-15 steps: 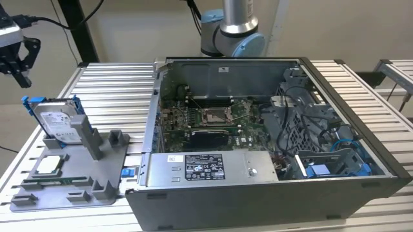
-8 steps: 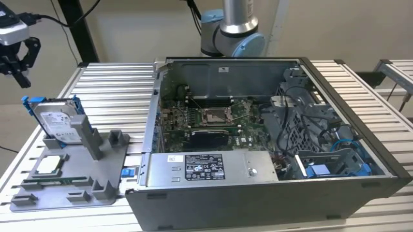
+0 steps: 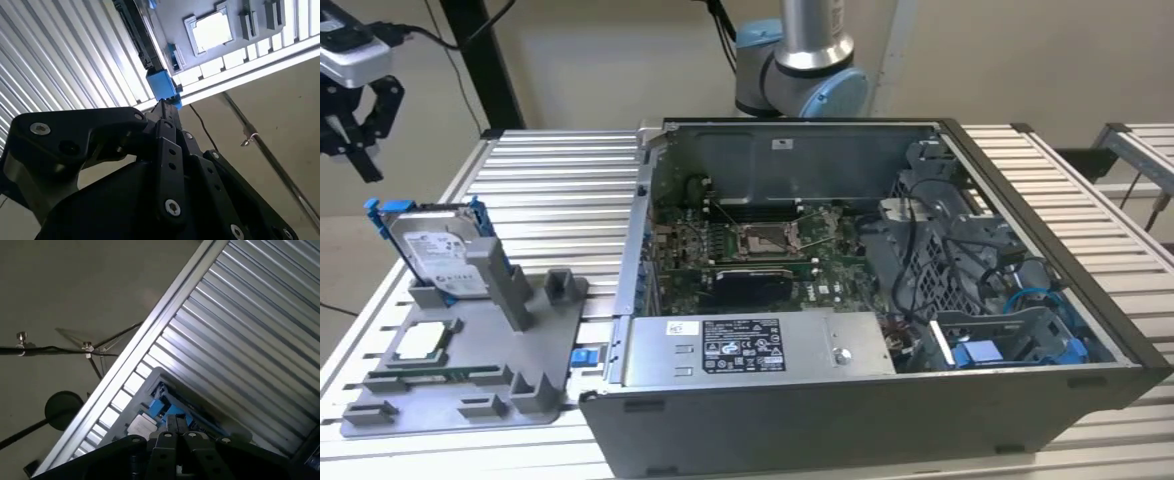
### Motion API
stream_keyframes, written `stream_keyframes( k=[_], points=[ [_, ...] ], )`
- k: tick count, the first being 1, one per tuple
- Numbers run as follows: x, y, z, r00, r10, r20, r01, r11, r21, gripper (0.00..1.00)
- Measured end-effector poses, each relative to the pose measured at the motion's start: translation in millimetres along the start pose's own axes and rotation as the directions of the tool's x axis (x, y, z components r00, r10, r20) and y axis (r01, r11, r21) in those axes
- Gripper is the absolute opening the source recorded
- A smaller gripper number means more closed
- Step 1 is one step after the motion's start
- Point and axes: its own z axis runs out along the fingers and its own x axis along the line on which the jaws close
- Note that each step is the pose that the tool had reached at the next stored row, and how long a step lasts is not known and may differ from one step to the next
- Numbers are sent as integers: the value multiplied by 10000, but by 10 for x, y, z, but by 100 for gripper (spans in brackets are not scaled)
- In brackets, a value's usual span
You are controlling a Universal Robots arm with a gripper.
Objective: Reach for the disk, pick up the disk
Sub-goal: 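Pick up the disk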
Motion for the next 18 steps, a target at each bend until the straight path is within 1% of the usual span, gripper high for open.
stream_keyframes(
  k=[3, 5, 7, 9, 11, 13, 15, 18],
  points=[
    [0, 1, 0, 9985, -544, -21, 544, 9985, -1, 0],
    [0, 1, 0, 9959, -908, -34, 908, 9959, -2, 0],
    [0, 0, 0, 9920, -1265, -48, 1265, 9920, -3, 0],
    [0, 0, 0, 9865, -1636, -61, 1636, 9865, -5, 0],
    [0, 1, 0, 9801, -1985, -75, 1985, 9801, -8, 0],
    [0, 0, 0, 9723, -2337, -87, 2337, 9723, -10, 0],
    [0, 0, 0, 9629, -2695, -100, 2695, 9630, -14, 0],
    [0, 1, -1, 9467, -3220, -100, 3220, 9467, 10, 0]
  ],
)
